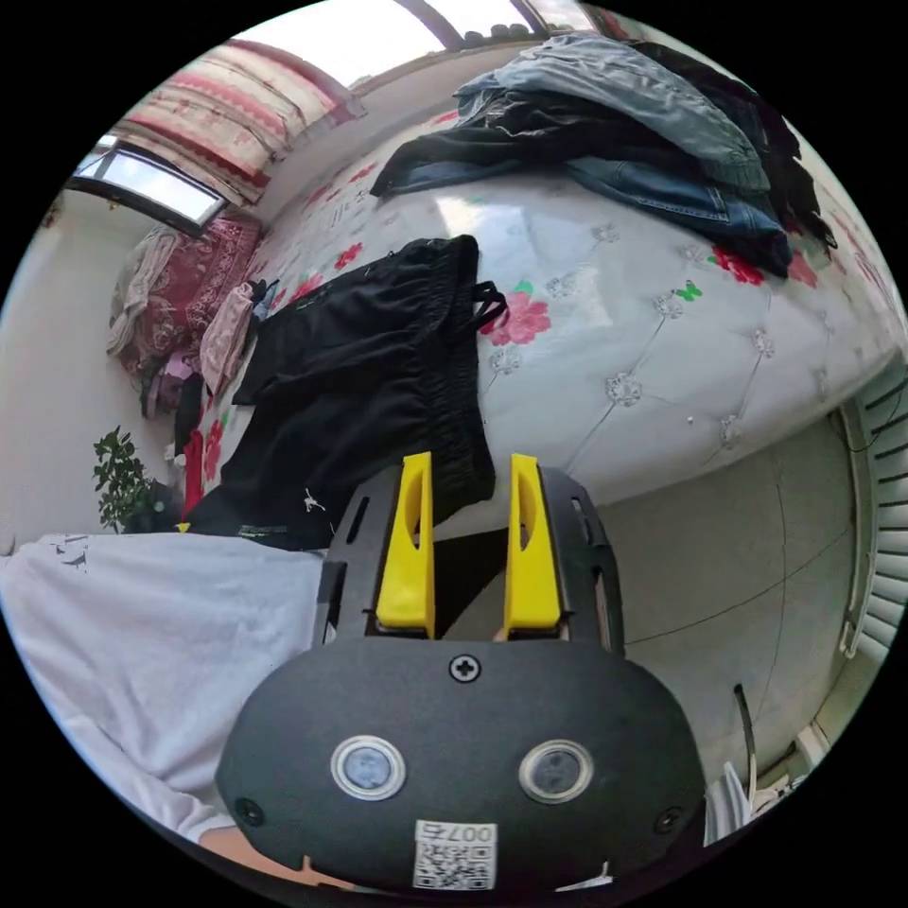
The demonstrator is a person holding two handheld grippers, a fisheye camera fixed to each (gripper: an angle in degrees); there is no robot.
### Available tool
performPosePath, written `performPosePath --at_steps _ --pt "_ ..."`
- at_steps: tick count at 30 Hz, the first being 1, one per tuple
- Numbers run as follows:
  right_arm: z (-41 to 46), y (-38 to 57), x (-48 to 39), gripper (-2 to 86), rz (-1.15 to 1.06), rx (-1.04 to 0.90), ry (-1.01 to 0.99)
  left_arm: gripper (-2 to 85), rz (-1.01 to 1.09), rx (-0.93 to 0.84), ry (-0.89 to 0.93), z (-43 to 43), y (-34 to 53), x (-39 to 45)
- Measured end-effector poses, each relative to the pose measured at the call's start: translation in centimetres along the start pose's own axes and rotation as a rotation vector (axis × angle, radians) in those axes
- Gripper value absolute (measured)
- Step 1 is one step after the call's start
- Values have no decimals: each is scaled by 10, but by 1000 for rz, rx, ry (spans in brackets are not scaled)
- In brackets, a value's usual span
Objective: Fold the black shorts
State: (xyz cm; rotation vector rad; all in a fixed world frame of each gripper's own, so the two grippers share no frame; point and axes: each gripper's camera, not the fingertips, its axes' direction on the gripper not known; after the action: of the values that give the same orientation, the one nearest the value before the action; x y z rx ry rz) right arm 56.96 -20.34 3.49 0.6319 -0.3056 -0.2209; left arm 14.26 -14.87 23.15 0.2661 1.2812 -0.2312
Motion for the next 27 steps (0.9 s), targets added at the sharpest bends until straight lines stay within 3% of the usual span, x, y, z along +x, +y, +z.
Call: performPosePath --at_steps 6,9,13,23,27 --pt "63 -14 -12 75 -98 -240 90 -8 -15 9 8 -10 -10 0" --pt "78 -12 -25 36 -191 -288 226 -8 -4 -4 0 -12 -18 2" --pt "69 -16 -17 6 -209 -296 134 -8 -10 -2 1 -21 -32 -1" --pt "-52 -56 22 -2 -107 151 -352 -9 21 306 252 -88 -106 -12" --pt "-78 -105 27 2 -98 320 -482 -9 -26 330 218 -95 -183 -36"
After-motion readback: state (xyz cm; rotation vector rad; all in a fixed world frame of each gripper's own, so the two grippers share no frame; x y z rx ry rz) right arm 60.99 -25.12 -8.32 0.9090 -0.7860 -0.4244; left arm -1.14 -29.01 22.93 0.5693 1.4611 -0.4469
